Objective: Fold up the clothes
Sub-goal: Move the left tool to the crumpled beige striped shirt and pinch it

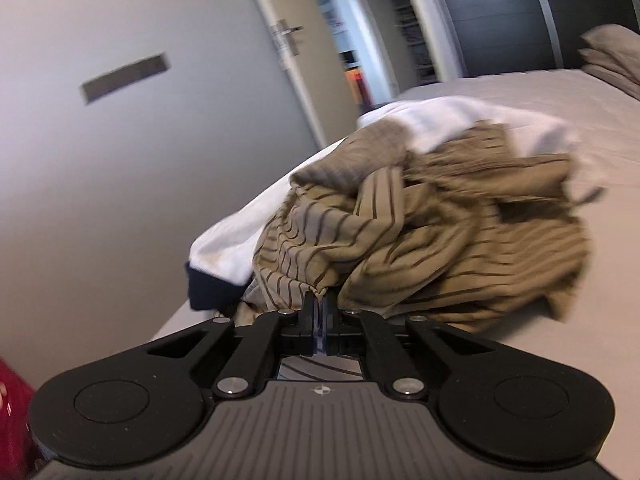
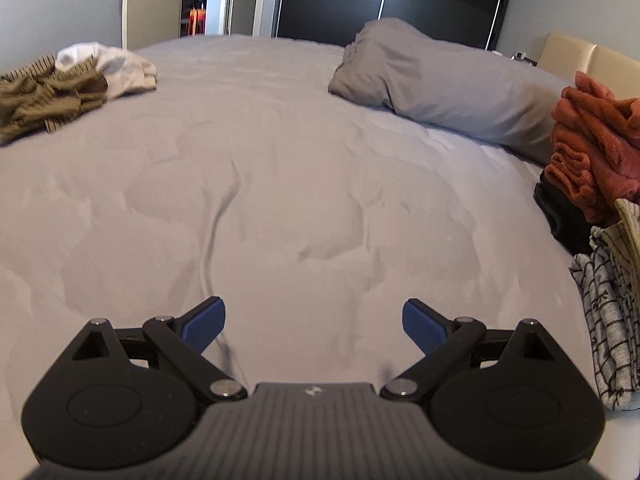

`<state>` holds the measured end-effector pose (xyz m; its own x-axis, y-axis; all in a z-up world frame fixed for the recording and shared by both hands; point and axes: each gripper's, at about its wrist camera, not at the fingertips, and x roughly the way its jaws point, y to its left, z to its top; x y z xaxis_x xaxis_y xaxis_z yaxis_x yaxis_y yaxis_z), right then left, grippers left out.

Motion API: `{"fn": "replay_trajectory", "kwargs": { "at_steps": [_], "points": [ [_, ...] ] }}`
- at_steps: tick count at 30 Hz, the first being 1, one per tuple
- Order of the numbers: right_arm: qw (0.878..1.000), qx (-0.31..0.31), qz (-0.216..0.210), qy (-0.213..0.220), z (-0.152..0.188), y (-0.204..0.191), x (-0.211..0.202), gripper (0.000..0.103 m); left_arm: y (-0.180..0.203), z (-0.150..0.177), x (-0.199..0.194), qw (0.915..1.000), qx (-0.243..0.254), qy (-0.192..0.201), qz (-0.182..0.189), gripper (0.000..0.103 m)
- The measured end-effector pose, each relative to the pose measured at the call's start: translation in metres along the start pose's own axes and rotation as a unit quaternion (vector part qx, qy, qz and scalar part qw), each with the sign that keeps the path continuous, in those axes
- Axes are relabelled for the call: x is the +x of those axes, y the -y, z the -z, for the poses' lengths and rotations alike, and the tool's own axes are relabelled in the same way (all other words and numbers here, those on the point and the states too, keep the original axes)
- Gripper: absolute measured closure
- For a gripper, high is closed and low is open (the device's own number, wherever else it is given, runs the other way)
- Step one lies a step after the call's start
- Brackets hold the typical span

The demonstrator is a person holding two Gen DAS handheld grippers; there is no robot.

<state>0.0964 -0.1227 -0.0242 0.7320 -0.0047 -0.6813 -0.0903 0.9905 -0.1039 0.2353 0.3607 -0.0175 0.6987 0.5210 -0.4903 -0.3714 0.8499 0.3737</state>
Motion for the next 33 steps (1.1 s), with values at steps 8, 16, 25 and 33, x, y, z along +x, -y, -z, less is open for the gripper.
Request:
{"fn": "replay_trajectory", "kwargs": {
  "at_steps": [8, 16, 25, 33],
  "points": [
    [0.999, 0.020, -0.022, 0.040, 0.001, 0.009, -0.048, 0.006, 0.026, -0.017, -0.123, 0.9918, 0.070, 0.055, 0.091, 0.103],
    [0.995, 0.052, -0.044, 0.079, 0.012, 0.027, -0.103, 0.006, 0.075, -0.008, -0.236, 0.9810, 0.110, 0.079, 0.139, 0.103],
    [0.996, 0.057, -0.027, 0.063, 0.025, 0.043, -0.110, 0.005, 0.050, -0.009, -0.221, 0.9909, 0.074, 0.063, 0.093, 0.043],
    [0.998, 0.053, -0.020, 0.033, 0.029, 0.038, -0.083, 0.005, 0.027, -0.002, -0.136, 0.9977, 0.053, 0.034, 0.025, 0.033]
  ]
}}
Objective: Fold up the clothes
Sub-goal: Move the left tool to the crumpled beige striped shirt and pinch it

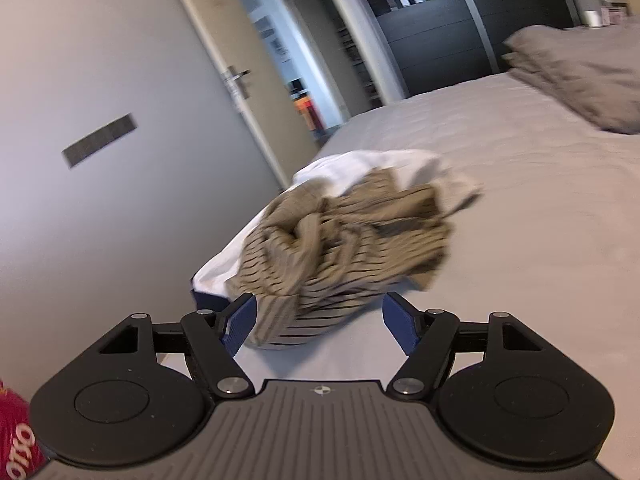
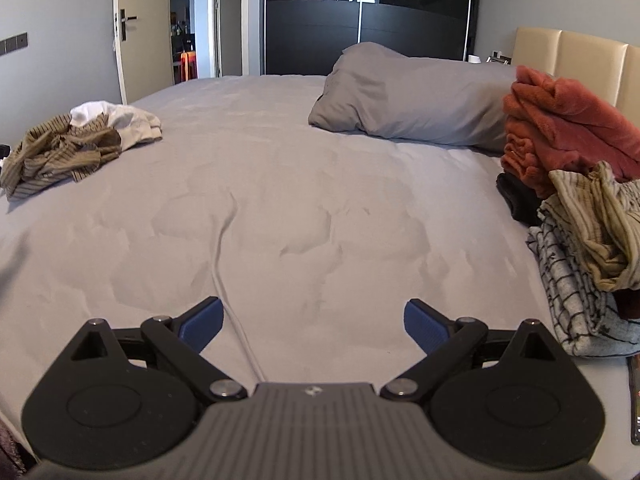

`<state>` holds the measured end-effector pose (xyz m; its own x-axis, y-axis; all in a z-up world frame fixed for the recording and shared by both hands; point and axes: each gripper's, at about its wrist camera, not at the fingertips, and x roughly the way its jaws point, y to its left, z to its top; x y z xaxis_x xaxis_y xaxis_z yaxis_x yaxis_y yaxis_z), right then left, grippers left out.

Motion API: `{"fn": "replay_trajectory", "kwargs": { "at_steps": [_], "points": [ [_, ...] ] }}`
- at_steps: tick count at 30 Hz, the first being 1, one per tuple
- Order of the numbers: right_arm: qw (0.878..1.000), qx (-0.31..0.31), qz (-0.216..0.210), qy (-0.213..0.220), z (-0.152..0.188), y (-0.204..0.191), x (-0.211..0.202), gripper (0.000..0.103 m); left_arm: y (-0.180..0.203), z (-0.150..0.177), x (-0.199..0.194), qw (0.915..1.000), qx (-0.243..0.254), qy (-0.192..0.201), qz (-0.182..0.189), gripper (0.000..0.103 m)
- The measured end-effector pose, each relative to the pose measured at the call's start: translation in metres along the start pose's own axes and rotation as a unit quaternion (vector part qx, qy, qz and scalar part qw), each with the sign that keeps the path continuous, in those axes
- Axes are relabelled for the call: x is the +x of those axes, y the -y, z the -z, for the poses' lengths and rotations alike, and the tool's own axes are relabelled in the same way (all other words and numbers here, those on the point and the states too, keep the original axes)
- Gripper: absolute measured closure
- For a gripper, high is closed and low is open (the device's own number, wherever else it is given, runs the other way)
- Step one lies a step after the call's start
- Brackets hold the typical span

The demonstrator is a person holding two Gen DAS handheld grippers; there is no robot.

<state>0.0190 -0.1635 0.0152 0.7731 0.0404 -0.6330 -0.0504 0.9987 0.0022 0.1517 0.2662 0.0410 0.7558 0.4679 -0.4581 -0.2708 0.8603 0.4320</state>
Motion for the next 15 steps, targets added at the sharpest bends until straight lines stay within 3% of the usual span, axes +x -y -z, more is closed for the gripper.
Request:
{"fn": "replay_trajectory", "kwargs": {
  "at_steps": [9, 15],
  "points": [
    [0.999, -0.023, 0.009, -0.042, 0.001, -0.016, 0.046, 0.005, -0.016, 0.015, 0.104, 0.9980, -0.027, -0.014, -0.055, 0.028],
    [0.997, -0.035, 0.007, -0.064, -0.003, -0.028, 0.073, 0.005, -0.009, 0.021, 0.160, 0.9967, 0.000, -0.033, -0.075, 0.028]
  ]
}}
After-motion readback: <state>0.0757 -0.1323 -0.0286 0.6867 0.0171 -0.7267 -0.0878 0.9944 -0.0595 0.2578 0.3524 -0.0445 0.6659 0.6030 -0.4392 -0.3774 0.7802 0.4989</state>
